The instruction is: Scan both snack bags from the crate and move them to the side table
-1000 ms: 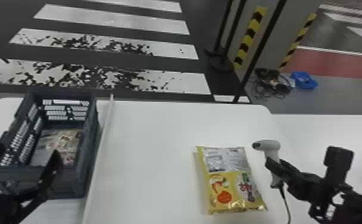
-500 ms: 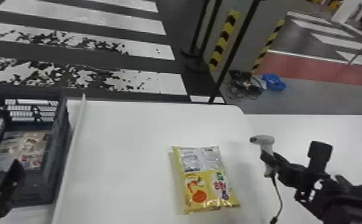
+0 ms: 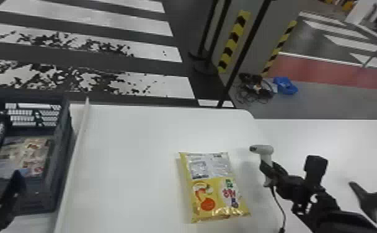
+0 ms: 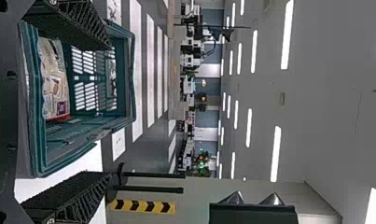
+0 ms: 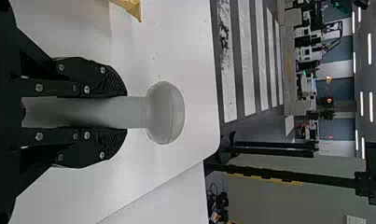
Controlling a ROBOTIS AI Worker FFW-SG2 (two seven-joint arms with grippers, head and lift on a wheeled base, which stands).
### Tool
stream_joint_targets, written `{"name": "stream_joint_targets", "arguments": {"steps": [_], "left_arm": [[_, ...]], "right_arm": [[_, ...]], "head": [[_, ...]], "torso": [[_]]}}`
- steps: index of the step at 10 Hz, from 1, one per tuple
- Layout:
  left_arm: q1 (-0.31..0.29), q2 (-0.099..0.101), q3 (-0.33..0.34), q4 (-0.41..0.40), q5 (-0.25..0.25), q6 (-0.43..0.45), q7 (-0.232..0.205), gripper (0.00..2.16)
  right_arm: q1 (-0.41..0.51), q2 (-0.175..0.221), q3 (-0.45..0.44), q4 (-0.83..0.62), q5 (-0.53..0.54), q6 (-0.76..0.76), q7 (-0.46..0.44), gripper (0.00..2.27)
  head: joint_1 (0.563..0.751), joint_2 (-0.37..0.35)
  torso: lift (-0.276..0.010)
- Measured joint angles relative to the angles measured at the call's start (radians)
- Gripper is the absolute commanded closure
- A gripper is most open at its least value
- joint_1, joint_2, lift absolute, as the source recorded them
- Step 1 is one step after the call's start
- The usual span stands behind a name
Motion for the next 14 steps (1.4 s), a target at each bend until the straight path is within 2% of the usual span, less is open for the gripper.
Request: {"name": "stream_joint_targets", "arguments": {"steps": [3,4,5,6,7,11,12,14], "left_arm": [[-0.004,-0.001,0.000,0.013,0.002,-0.011,0.000,0.03],[-0.006,-0.003,-0.001,0.013,0.002,-0.011,0.000,0.03],[-0.007,-0.004,-0.002,0.013,0.002,-0.011,0.000,0.03],[-0.009,-0.005,-0.002,0.013,0.002,-0.010,0.000,0.03],[-0.010,-0.005,-0.003,0.014,0.002,-0.008,0.000,0.03],[-0.014,-0.005,-0.003,0.013,0.001,-0.008,0.001,0.03],[-0.014,-0.006,-0.003,0.013,0.001,-0.008,0.002,0.03],[-0.021,-0.006,-0.008,0.020,0.000,-0.008,0.002,0.03]], "right_arm": [[-0.012,0.003,0.033,0.063,0.008,-0.076,0.016,2.23],[-0.013,0.004,0.037,0.076,0.008,-0.091,0.020,1.83],[-0.013,0.006,0.038,0.088,0.007,-0.114,0.020,0.76],[-0.013,0.007,0.038,0.101,0.009,-0.137,0.020,0.24],[-0.014,0.007,0.038,0.113,0.010,-0.157,0.021,0.13],[-0.001,0.011,0.029,0.092,0.004,-0.182,0.019,0.13],[0.045,0.022,0.011,0.007,-0.001,-0.165,0.010,0.13],[0.163,0.079,-0.031,-0.254,-0.005,-0.033,-0.001,0.13]], "head": [[0.695,-0.350],[0.695,-0.350],[0.695,-0.350],[0.695,-0.350],[0.695,-0.350],[0.695,-0.350],[0.695,-0.350],[0.695,-0.312]], "torso": [[-0.095],[-0.095],[-0.095],[-0.095],[-0.095],[-0.095],[-0.095],[-0.095]]}}
